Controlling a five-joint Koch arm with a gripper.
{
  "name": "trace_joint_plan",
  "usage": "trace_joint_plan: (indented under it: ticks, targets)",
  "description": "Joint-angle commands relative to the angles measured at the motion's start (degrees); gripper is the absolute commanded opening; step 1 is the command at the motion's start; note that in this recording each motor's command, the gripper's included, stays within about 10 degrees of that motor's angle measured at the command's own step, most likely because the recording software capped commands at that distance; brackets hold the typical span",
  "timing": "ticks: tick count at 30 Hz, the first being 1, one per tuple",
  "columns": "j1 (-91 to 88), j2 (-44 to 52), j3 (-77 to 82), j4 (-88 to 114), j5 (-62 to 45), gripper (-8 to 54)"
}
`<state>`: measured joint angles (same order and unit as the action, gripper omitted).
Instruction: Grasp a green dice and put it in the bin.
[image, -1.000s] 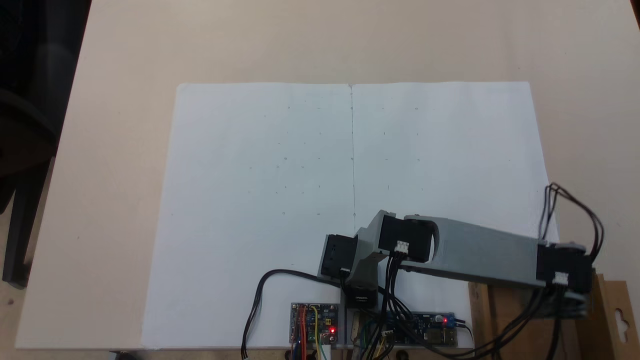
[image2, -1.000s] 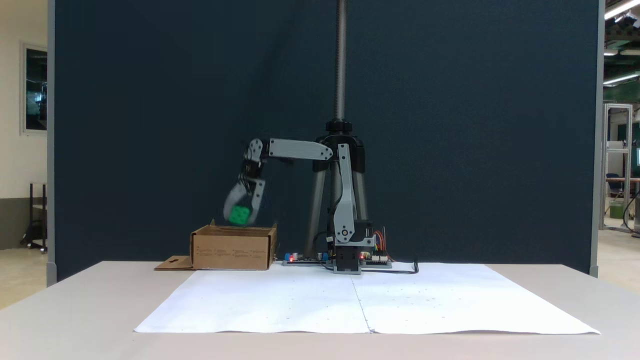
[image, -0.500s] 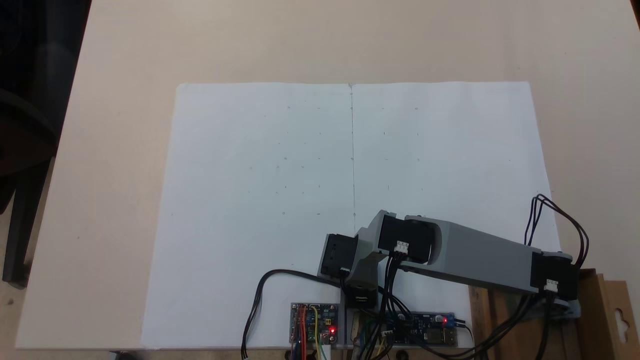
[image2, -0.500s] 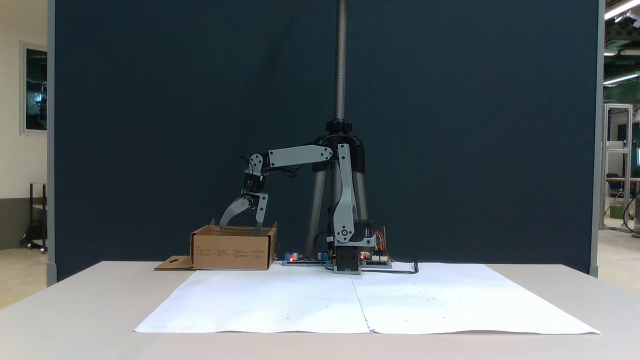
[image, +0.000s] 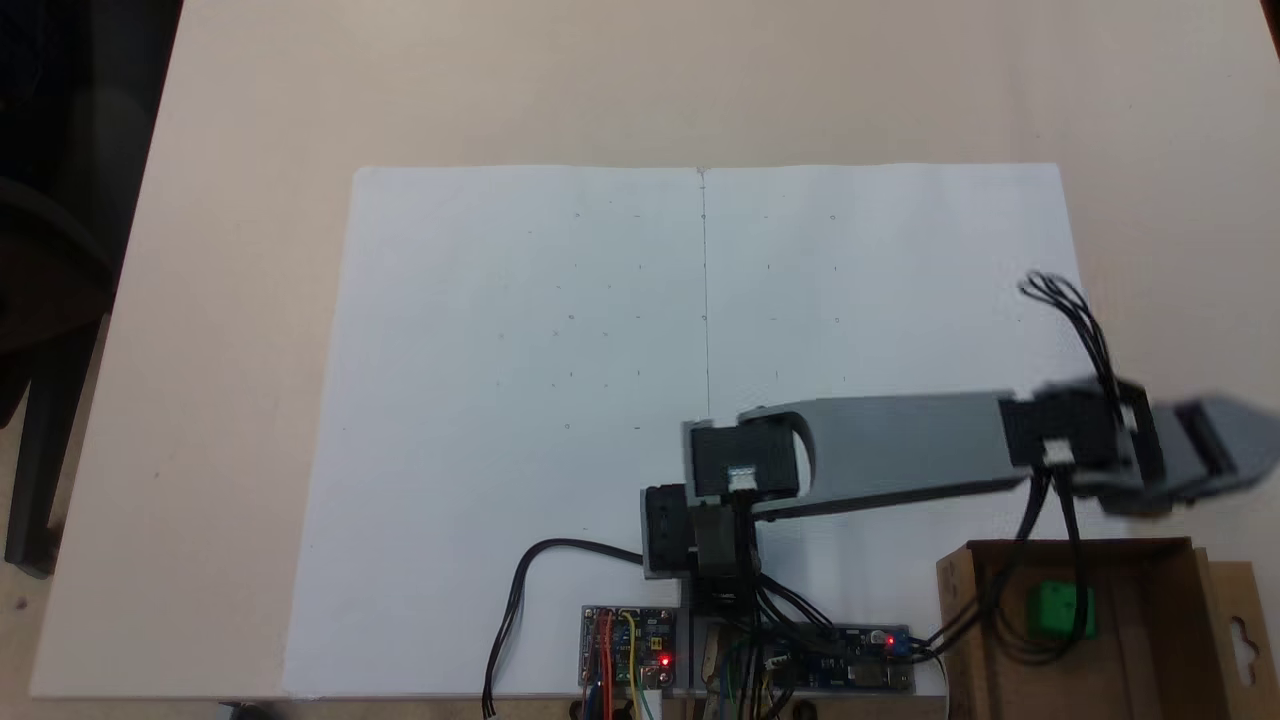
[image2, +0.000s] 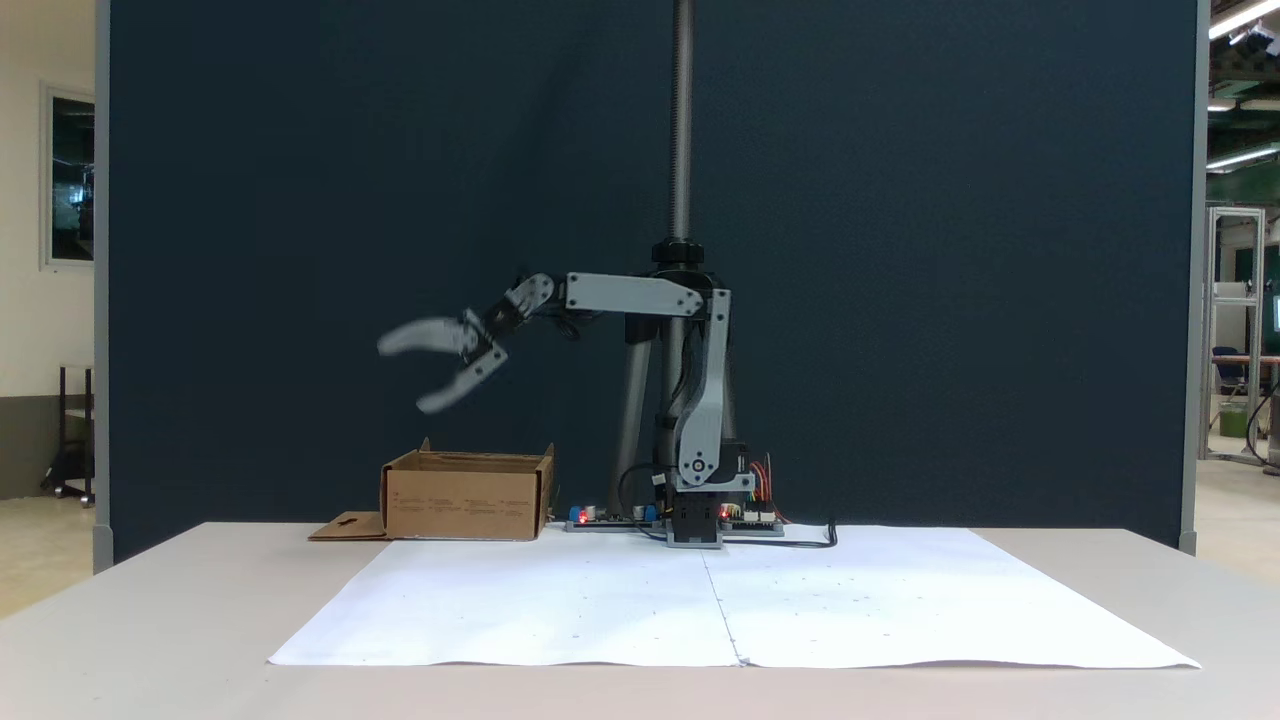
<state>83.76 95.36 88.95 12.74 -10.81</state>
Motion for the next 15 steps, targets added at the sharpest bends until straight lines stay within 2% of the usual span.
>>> trace_joint_plan:
  ticks: [1, 10, 15]
  targets:
    - [-6.1, 4.8, -0.4, -8.5, 7.6, 42.2]
    - [-39.3, 11.3, 4.0, -8.4, 8.1, 42.5]
    - [-58.2, 16.5, 12.8, -8.7, 8.0, 42.9]
